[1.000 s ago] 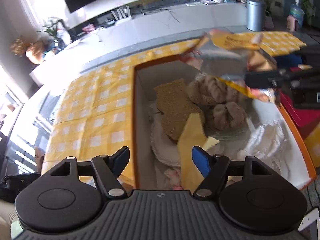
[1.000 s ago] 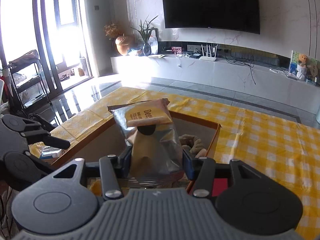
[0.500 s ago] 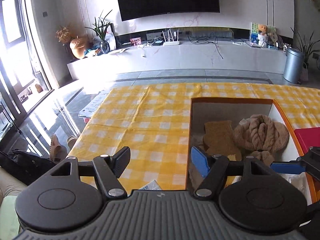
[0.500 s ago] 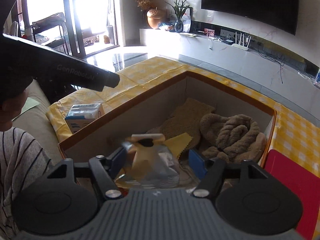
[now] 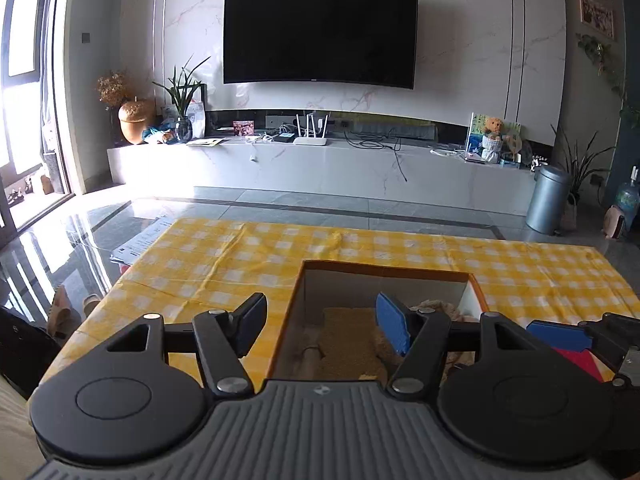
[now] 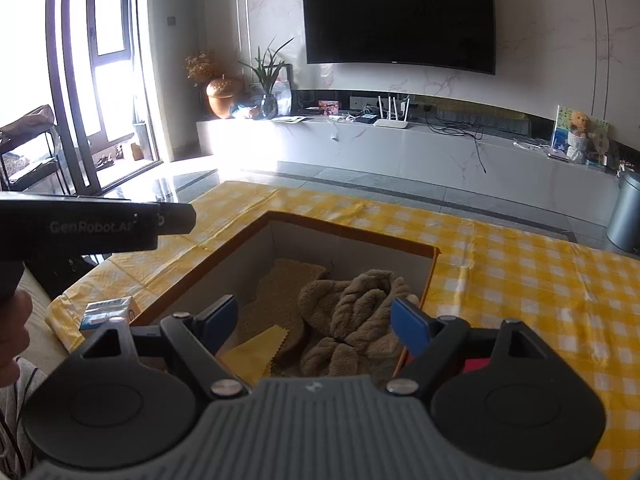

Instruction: Organize soft objects

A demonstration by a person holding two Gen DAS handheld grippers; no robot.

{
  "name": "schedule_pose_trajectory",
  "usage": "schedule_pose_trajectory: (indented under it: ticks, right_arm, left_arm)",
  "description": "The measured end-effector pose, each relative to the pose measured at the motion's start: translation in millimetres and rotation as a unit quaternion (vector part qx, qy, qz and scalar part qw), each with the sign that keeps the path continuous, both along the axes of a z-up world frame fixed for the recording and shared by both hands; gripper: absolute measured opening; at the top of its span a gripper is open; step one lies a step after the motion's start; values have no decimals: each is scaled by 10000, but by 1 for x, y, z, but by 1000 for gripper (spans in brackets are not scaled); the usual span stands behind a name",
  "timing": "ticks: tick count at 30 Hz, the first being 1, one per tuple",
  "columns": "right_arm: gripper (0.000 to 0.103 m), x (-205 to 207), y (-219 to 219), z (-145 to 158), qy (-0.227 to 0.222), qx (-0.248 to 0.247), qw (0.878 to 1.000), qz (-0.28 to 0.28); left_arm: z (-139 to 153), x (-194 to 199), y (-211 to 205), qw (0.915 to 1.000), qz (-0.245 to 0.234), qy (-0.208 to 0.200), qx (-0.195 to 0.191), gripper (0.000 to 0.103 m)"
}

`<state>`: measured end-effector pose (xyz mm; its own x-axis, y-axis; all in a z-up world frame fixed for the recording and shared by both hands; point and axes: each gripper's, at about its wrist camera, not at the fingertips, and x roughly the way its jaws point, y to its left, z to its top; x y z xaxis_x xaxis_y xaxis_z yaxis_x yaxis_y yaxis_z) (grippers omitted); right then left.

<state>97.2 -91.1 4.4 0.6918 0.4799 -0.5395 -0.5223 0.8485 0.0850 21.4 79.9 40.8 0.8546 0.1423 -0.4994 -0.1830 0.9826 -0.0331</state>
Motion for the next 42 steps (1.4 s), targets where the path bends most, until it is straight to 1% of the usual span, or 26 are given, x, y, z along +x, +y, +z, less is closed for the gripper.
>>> schedule_pose_trajectory:
  ticks: [2, 3, 4, 7, 9, 10, 13, 15, 16, 18, 20, 24, 27, 29, 33, 36, 40, 42]
  right_arm:
    - [83, 1, -6, 1, -19, 62, 9999, -134]
    - [83, 0, -9, 2, -36, 105, 9998, -193]
    - [83, 0, -11, 2, -41, 131, 9996, -227]
    - [83, -4, -14, 1, -75, 105, 9995, -279]
    - [83, -9, -16, -1, -144, 97, 9990, -405]
    - [83, -10, -18, -2, -139, 129, 9988, -442]
    - [83, -11, -23, -3, -100, 296, 9978, -577]
    - [83, -11, -24, -4, -130, 221, 9976, -637]
    - [83, -11, -24, -5, -156, 183, 9976, -654]
    - [83, -12, -25, -6, -228, 172, 9967, -756]
    - [83, -13, -26, -8, -254, 197, 9959, -848]
    - [83, -15, -25, -11, -294, 170, 9963, -786]
    - [83, -16, -22, -12, -331, 87, 9967, -731]
    - [83, -15, -24, -14, -308, 143, 9968, -730]
    - [83, -15, -24, -15, -377, 82, 9966, -728]
    - [83, -17, -23, -14, -558, -27, 9955, -763]
    - [83, -24, -18, -12, -1050, -188, 9906, -853]
    - [83, -25, -16, -12, -1138, -237, 9897, -834]
  left_arm:
    - [-1, -4, -7, 9998, -102, -180, -31, 75]
    - [-2, -7, -10, 9995, -112, -295, -32, 78]
    - [-3, -10, -13, 9990, -84, -449, -23, 84]
    - [-4, -17, -23, 9959, 177, -875, 142, 91]
    - [-5, -20, -27, 9934, 293, -1077, 273, 92]
    - [-5, -19, -29, 9928, 295, -1116, 321, 93]
    - [-8, -17, -31, 9931, 346, -1067, 328, 94]
    - [-11, -19, -31, 9909, 602, -1175, 261, 94]
    - [-12, -20, -30, 9898, 651, -1245, 233, 94]
    - [-14, -21, -29, 9904, 481, -1283, 200, 94]
    - [-16, -20, -29, 9916, 342, -1238, 118, 93]
    - [-22, -17, -31, 9937, 221, -1088, 162, 92]
    - [-25, -23, -33, 9915, 108, -1279, 194, 92]
    - [-26, -27, -33, 9895, 59, -1426, 207, 92]
    - [-27, -28, -37, 9884, 47, -1479, 343, 92]
    - [-28, -25, -36, 9893, 50, -1438, 242, 92]
    - [-30, -26, -31, 9908, 72, -1354, 49, 92]
    - [-30, -27, -29, 9911, 58, -1333, 36, 92]
